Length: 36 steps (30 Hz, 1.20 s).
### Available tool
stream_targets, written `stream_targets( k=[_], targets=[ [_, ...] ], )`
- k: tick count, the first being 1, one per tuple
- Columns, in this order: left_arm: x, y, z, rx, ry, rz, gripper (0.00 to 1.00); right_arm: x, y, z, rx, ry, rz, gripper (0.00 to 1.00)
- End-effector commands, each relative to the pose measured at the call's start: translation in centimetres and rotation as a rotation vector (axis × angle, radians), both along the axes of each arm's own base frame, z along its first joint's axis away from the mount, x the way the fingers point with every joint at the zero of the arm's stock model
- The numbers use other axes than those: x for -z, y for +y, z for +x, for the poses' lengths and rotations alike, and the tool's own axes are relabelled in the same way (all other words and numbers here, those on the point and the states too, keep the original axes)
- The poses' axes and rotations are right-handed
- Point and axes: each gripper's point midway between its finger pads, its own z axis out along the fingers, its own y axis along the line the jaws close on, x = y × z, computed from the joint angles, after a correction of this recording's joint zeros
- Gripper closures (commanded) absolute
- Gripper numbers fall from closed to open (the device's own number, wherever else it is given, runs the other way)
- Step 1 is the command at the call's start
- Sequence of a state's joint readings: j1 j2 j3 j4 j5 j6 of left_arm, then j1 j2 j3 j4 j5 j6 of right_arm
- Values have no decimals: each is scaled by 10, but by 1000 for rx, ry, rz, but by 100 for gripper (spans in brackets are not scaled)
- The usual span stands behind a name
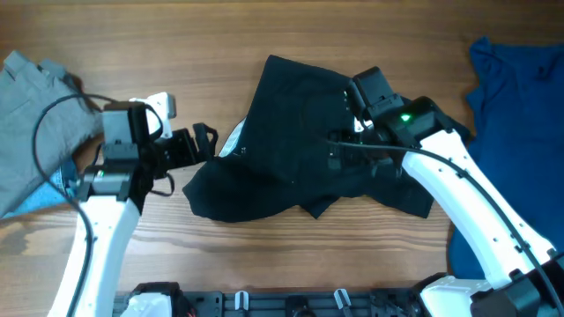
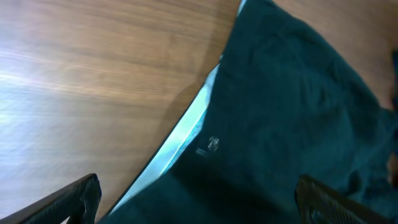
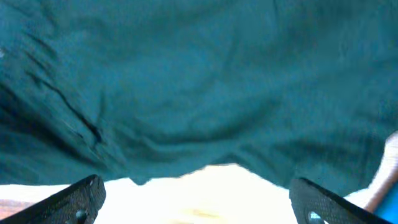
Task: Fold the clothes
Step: 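Grasp the black garment with the right gripper and drag it to center, then grasp the black garment's top edge with the left gripper and lift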
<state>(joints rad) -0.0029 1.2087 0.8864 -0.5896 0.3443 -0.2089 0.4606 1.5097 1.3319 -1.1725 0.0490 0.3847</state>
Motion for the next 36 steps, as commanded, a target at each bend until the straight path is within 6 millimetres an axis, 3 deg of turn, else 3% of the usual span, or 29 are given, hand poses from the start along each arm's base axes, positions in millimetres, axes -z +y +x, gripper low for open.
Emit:
stream_targets(
  k=[1,9,15,25,33,36],
  targets=[
    [7,-23,24,76,-3,-78,0,-3,-4,-1,91,-1,11,0],
    [34,-68,85,248,-18,13,0,-3,3,-6,117,33,68,0],
    [65,-89,117,284,-38,12,0,-3,2,-8,137,42,68,0],
    [96,-120,140,332,-113,15,0,-2,-1,-14,138,65,55,0],
    [142,-123,136,329,-35,17,1,-2,-1,-16,136,69,52,0],
    [146,-133,130,347,-15,-4,6,-2,-1,-15,136,68,52,0]
  ],
)
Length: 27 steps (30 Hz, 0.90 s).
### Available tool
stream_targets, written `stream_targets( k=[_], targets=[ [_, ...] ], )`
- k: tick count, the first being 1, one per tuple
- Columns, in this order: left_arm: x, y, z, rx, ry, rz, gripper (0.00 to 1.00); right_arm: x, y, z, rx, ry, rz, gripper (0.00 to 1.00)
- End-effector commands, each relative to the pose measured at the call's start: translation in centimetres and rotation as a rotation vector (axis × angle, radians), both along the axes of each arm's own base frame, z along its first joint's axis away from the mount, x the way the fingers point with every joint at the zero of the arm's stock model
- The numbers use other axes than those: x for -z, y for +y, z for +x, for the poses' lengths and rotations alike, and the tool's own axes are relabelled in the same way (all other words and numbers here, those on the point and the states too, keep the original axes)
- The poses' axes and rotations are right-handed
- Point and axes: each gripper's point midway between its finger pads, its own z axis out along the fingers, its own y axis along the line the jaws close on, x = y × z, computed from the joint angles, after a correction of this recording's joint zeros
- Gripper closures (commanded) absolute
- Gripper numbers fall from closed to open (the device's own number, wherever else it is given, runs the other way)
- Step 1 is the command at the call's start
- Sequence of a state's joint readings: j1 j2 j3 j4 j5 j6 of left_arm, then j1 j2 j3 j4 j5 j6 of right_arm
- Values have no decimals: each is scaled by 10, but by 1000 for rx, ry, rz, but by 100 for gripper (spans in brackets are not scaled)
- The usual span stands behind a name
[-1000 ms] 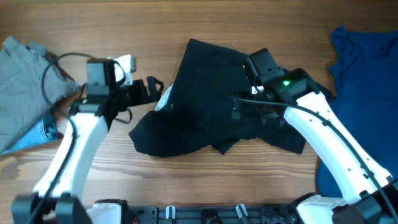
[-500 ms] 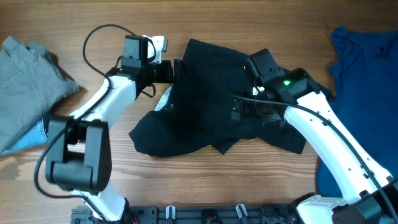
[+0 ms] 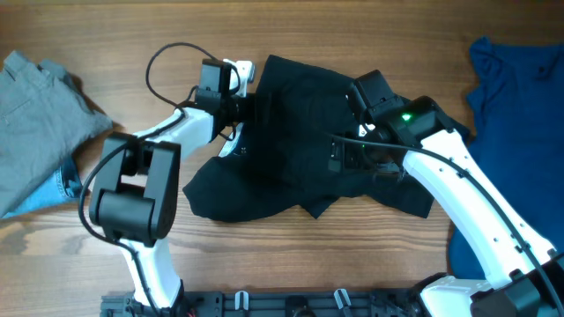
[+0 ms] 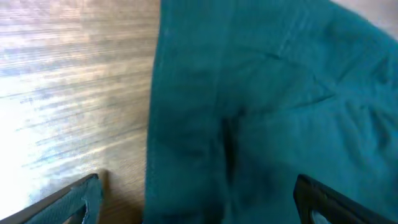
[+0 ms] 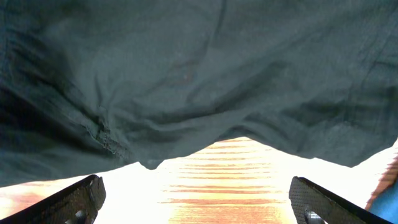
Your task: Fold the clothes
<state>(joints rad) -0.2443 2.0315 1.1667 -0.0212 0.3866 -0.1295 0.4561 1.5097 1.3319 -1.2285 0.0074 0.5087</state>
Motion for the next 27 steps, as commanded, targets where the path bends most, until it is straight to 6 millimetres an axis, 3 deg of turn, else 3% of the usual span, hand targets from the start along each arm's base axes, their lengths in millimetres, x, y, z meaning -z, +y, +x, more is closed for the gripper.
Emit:
stream_targets(
  k=[1,3,6,8,9,11,13,15,18,22,25,27],
  targets=[
    [14,-16,-10,37,44,-12,10,-5,0,-1,19,-9,16,0],
    [14,-27,-15,63,47,-16,27,-5,0,0,19,-12,18,0],
    [14,-42,-22,96,44,-11,65,-5,1,2,19,-18,21,0],
    [14,-42,-17,74,12,30,91,-5,1,2,18,-19,20,0],
    [12,-39,-11,53,-9,50,96,-5,0,2,18,-19,20,0],
    [1,-29,6,-2,-59,90,96,-5,0,2,17,-22,15,0],
    [-30,-15,33,-73,-141,113,96,-5,-1,3,17,-26,11,0],
    [-75,0,62,-144,-237,108,96,-6,0,5,18,-35,15,0],
    [-168,29,106,-278,-403,37,96,-7,3,12,16,-61,28,0],
    [-250,80,138,-429,-526,-29,96,-12,12,26,-93,-129,46,0],
    [-255,112,143,-495,-534,-17,96,-12,26,27,-243,-144,87,0],
    [-241,131,142,-528,-489,11,93,-12,41,25,-361,-139,151,0]
  ],
)
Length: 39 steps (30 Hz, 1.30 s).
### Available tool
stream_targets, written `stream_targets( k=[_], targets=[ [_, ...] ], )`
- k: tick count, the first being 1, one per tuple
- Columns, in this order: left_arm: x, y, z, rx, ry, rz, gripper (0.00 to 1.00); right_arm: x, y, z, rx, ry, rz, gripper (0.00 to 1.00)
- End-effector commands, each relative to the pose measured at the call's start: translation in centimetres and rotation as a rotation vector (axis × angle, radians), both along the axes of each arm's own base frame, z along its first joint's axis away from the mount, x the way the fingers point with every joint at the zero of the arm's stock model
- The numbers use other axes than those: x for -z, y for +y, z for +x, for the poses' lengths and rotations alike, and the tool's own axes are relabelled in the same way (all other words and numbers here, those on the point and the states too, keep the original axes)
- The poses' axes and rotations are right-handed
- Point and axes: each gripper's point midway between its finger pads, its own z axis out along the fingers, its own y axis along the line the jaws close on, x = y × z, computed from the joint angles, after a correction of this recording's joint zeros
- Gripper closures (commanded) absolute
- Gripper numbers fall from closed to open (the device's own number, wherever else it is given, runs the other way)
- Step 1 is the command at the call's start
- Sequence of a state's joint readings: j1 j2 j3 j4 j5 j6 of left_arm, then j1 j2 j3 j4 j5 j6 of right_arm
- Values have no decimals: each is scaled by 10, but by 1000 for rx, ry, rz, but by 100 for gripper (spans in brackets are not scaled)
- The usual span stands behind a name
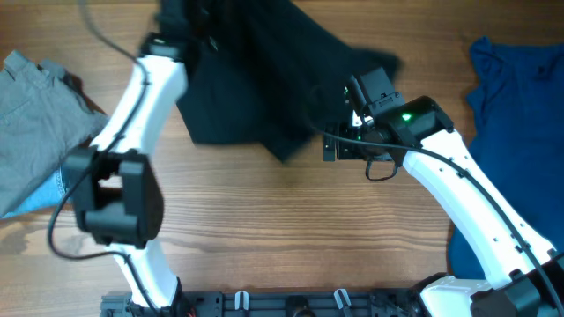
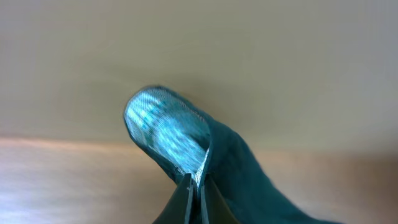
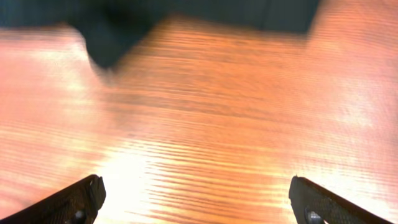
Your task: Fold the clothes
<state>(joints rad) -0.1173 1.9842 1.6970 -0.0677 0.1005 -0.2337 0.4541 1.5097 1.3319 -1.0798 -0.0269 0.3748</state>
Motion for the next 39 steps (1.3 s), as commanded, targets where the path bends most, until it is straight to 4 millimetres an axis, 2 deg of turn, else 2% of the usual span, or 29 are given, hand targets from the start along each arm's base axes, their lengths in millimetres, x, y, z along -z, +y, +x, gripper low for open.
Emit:
stream_targets(
  k=[1,5,8,14,21,26,31,39],
  targets=[
    [2,48,-1,-131,46,-8,94,-2,28,-6,-281,-5,93,0],
    [14,82,-3,-217,89,14,95,15,40,8,-318,0,111,0],
    [13,94,-3,-237,84,12,94,30,64,26,-382,-23,187,0],
    [13,95,-3,-239,85,12,93,60,112,68,-434,-109,326,2],
    [13,95,-3,-239,85,12,88,93,146,101,-404,-185,387,4],
    [15,95,-4,-238,95,13,88,118,162,116,-390,-219,410,4],
    [21,94,-7,-237,120,16,88,143,163,133,-282,-228,410,4],
    [36,94,-15,-237,190,24,87,149,175,154,-203,-290,487,6]
  ],
)
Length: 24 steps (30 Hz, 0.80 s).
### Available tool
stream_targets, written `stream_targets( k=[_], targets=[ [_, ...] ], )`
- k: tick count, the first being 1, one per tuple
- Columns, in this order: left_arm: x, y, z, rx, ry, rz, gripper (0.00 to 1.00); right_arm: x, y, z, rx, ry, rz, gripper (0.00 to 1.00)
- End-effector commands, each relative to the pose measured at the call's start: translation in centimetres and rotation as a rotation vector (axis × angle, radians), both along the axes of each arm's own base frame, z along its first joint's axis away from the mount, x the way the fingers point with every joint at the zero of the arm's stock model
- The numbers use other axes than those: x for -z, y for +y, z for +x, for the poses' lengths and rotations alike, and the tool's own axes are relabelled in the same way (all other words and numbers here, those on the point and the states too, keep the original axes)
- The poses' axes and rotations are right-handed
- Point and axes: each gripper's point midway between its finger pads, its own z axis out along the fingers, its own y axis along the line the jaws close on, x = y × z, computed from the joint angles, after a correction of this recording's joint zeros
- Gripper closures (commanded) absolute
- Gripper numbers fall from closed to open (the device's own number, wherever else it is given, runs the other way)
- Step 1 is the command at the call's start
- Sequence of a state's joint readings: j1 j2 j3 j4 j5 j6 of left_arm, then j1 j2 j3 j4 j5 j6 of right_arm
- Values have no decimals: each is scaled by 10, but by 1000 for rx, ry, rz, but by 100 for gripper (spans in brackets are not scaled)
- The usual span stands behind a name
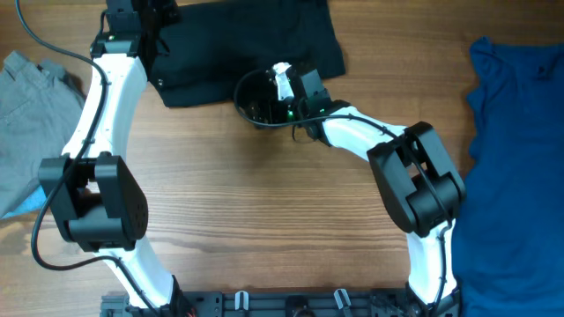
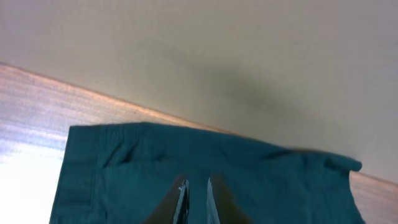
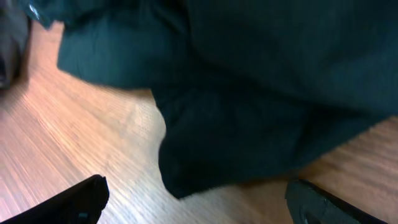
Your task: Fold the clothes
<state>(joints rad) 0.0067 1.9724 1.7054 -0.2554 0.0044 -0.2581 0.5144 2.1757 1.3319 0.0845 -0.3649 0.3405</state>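
The black garment lies spread flat at the far middle of the table; it looks dark teal in the wrist views. My left gripper is at the garment's far left corner. Its fingers are nearly together, shut on the cloth. My right gripper is at the garment's near edge, left of centre. It stands open, with a bunched corner of the cloth just beyond its fingers and nothing between them.
A grey garment lies at the left edge with a bit of light blue cloth under it. A blue garment covers the right edge. Bare wood fills the near half of the table.
The garment hung bunched from my raised left gripper; now it lies spread flat at the far edge. My open right gripper has moved from bare wood to the garment's near edge.
The garment lay crumpled mid-table with both grippers open, the left beside it and the right over it. Then the left gripper was at its far left edge. Then it was shut on the cloth and held it raised at the far side. Now the garment lies flat there.
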Motion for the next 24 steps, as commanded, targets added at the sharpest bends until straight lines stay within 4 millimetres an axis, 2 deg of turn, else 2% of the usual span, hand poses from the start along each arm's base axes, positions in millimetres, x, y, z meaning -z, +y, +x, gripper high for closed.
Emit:
stream_targets(
  k=[1,2,4,6,8,9,10,12,13,16,18,19,21,24],
  targets=[
    [9,3,-5,-16,42,-6,87,18,1,5,68,44,25,10],
    [12,3,-7,-16,57,-6,86,22,1,7,88,49,29,14],
    [21,3,-13,-16,102,-6,85,29,-1,9,120,67,32,28],
    [32,3,-21,-16,156,-6,84,37,-3,8,139,92,32,67],
    [41,2,-29,-16,207,-6,79,41,-5,4,138,110,14,88],
    [47,1,-35,-10,242,-11,76,42,-8,3,139,123,4,96],
    [53,-1,-41,-2,276,-18,70,44,-12,1,140,134,-9,96],
    [65,-2,-54,4,346,-24,66,44,-22,0,143,152,-37,96],
    [73,-3,-63,6,397,-27,62,40,-35,-1,149,168,-61,96],
    [88,-5,-86,13,508,-36,59,18,-65,0,158,177,-108,96],
    [96,-5,-100,12,574,-37,59,-10,-92,0,199,181,-134,96],
    [99,-6,-107,14,605,-41,59,-33,-109,-1,226,174,-138,96],
    [103,-9,-116,26,647,-55,57,-67,-128,-1,248,141,-134,96],
    [106,-14,-125,41,683,-75,56,-146,-166,-14,287,51,-120,96]
  ],
)
